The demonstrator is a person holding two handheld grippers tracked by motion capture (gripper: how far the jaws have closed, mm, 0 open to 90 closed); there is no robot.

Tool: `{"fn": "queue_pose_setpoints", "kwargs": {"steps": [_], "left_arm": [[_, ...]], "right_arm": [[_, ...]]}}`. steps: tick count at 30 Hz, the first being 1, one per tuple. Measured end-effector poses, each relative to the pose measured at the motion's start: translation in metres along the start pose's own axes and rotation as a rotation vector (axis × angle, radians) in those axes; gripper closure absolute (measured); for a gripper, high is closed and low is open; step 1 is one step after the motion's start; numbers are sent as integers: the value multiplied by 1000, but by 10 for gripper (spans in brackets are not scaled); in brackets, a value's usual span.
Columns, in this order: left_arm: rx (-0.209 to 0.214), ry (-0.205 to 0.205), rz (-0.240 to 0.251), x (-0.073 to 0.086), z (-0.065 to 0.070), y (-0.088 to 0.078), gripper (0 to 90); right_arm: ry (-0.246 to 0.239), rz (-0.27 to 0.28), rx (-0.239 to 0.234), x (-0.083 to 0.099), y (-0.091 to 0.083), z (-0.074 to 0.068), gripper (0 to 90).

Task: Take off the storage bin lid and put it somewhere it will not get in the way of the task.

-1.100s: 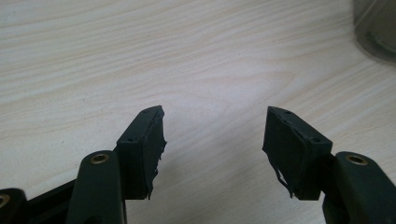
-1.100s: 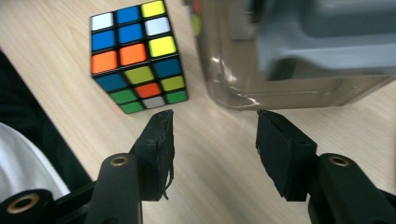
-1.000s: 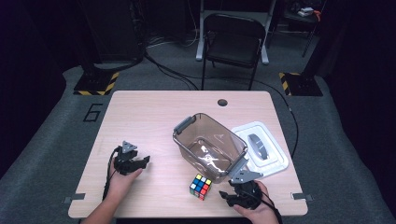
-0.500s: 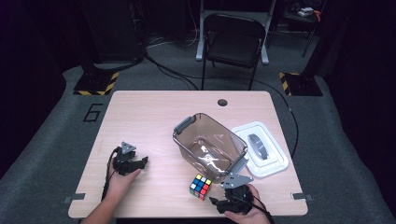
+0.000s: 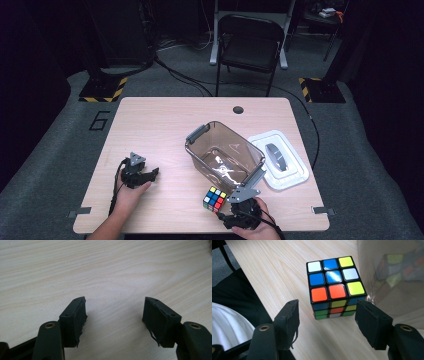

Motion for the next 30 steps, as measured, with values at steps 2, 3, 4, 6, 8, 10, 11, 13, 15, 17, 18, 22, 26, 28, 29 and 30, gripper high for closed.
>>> {"fn": "queue_pose_setpoints", "kwargs": {"steps": [2, 3, 4, 6, 8, 10, 11, 13, 15, 17, 18, 22, 26, 28, 29, 30], "left_arm": [[0, -1, 1, 0, 0, 0, 349], [1, -1, 2, 0, 0, 0, 349], [1, -1, 2, 0, 0, 0, 349], [0, 0, -3, 0, 0, 0, 348], [1, 0, -1, 0, 0, 0, 349], [1, 0, 1, 0, 0, 0, 349], [1, 0, 1, 0, 0, 0, 349], [1, 0, 0, 0, 0, 0, 349], [2, 2, -1, 0, 0, 0, 349], [2, 1, 0, 0, 0, 0, 349], [2, 2, 1, 0, 0, 0, 349], [3, 3, 1, 0, 0, 0, 349], [4, 5, 2, 1, 0, 0, 349], [4, 5, 2, 1, 0, 0, 349], [4, 5, 2, 1, 0, 0, 349], [5, 5, 2, 1, 0, 0, 349]], "right_arm": [[1, -7, -2, -1, 2, -1, 334], [-7, -5, 2, -2, 3, 0, 321], [-7, -5, 2, -2, 3, 0, 321], [14, -11, 18, -3, 4, -1, 288], [18, -11, 24, -3, 4, -1, 271], [24, -11, 32, -2, 5, 0, 235], [25, -9, 34, -2, 5, 0, 231], [23, -10, 37, -3, 6, 0, 221], [21, -8, 36, -3, 8, -1, 211], [22, -8, 39, -4, 10, 0, 207], [25, -14, 32, -3, 10, -1, 204], [25, -13, 39, -5, 11, 0, 203], [32, -14, 43, -5, 13, 0, 201], [20, -15, 40, -5, 15, 0, 201], [31, -17, 39, -5, 15, 0, 202], [31, -17, 39, -5, 15, 0, 202]]}}
Point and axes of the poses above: each handheld gripper's, and its own axes: y roughly forward along the jaws, x roughly out of its underside, z roughly to its right, the point moved 2 cm from there along y, roughly forward along the jaws, and after that the axes turned 8 degrees about -y, right-handed, at the moved point
